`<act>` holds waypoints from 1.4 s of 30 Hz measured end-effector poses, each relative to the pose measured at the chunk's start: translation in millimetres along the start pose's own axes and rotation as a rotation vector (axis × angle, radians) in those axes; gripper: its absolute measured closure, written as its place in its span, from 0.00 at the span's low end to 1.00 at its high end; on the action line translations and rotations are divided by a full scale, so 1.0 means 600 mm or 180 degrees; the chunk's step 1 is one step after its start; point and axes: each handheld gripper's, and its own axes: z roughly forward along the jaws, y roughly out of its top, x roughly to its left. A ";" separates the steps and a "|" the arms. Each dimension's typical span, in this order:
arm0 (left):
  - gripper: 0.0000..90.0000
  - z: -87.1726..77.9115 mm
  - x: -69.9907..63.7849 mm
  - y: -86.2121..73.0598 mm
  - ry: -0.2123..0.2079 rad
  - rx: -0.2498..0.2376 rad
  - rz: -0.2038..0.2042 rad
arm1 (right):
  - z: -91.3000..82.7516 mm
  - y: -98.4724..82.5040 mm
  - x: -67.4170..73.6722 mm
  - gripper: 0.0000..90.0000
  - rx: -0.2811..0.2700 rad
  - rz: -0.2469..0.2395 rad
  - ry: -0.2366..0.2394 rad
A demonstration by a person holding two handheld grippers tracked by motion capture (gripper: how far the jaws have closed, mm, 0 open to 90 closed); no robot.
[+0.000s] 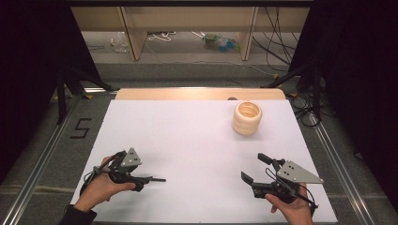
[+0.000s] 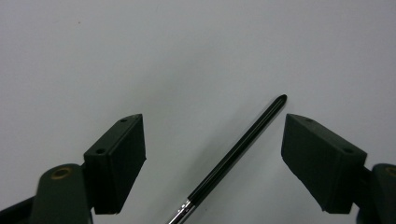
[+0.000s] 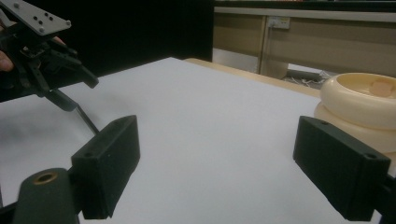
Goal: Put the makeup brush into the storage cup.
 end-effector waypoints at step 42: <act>0.37 0.037 0.024 0.019 -0.0458 0.1240 0.0539 | 0.005 -0.005 -0.002 0.18 0.0096 -0.0035 0.0059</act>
